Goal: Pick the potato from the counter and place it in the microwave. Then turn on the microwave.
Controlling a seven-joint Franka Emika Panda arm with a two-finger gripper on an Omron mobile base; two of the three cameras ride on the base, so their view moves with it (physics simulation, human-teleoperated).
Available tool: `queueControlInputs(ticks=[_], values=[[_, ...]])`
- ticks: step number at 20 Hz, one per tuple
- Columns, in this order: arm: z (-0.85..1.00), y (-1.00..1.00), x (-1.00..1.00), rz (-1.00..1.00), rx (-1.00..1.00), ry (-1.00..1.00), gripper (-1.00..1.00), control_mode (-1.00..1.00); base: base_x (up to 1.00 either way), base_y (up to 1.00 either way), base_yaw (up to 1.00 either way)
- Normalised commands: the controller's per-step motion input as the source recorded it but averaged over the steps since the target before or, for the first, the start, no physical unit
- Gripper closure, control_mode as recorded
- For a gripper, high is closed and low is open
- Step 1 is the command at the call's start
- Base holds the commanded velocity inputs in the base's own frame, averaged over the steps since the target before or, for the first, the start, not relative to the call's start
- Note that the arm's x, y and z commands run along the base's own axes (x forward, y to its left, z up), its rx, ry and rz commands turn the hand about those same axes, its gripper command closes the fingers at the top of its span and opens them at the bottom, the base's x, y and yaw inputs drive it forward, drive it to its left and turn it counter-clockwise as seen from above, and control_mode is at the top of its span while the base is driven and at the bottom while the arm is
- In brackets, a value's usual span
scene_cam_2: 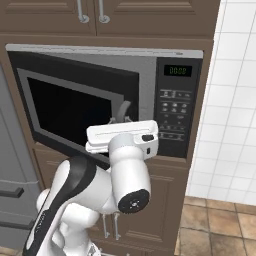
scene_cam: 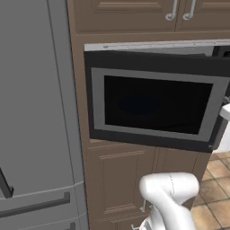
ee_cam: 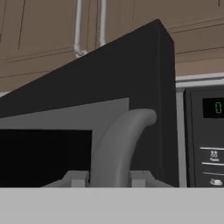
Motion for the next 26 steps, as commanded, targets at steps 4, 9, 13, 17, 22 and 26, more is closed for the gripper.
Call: queueControlInputs(ticks=[4,9,13,17,22,26], values=[[0.0,0.13,-0.51,0.11,0.0,0.0,1.0,-1.0,0.0,0.0,0.0],[0.0,0.14,-0.51,0.1,0.0,0.0,1.0,-1.0,0.0,0.0,0.0],[0.0,0.17,-0.57,0.1,0.0,0.0,1.0,-1.0,0.0,0.0,0.0],[0.0,0.23,-0.61,0.11,0.0,0.0,1.0,-1.0,0.0,0.0,0.0],[0.0,0.25,-0.64,0.1,0.0,0.0,1.0,-1.0,0.0,0.0,0.0],[0.0,0.33,-0.42,0.08,0.0,0.0,1.0,-1.0,0.0,0.0,0.0]])
